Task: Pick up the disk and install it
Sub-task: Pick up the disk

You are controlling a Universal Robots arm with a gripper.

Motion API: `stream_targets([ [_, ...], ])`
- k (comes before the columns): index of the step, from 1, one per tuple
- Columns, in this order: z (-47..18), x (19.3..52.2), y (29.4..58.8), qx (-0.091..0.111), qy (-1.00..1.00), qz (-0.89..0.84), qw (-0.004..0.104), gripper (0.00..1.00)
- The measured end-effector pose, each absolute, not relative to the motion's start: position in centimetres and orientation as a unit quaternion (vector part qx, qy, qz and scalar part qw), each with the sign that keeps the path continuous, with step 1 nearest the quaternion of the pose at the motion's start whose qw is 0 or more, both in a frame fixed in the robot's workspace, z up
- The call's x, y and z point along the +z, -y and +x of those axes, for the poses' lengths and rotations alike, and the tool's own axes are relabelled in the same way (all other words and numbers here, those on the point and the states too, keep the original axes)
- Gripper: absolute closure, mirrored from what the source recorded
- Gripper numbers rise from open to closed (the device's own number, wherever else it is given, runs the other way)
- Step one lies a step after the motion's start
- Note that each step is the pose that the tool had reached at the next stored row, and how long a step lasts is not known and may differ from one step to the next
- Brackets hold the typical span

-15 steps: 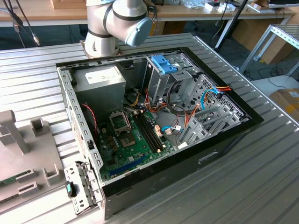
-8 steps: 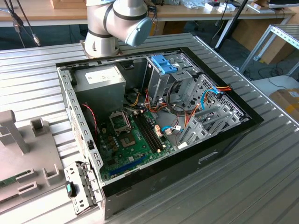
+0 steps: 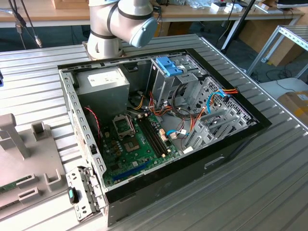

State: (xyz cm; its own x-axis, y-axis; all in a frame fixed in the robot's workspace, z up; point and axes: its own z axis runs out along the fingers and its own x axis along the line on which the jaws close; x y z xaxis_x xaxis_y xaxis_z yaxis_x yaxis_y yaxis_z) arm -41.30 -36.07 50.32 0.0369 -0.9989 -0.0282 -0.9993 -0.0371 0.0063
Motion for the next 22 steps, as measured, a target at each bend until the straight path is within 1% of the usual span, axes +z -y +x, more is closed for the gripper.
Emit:
stream_targets([
  [9, -41.0, 50.3, 36.0, 0.012, -0.694, -0.72, 0.008, 0.64],
  [22, -37.2, 50.3, 35.7, 0.012, -0.694, -0.72, 0.008, 0.64],
])
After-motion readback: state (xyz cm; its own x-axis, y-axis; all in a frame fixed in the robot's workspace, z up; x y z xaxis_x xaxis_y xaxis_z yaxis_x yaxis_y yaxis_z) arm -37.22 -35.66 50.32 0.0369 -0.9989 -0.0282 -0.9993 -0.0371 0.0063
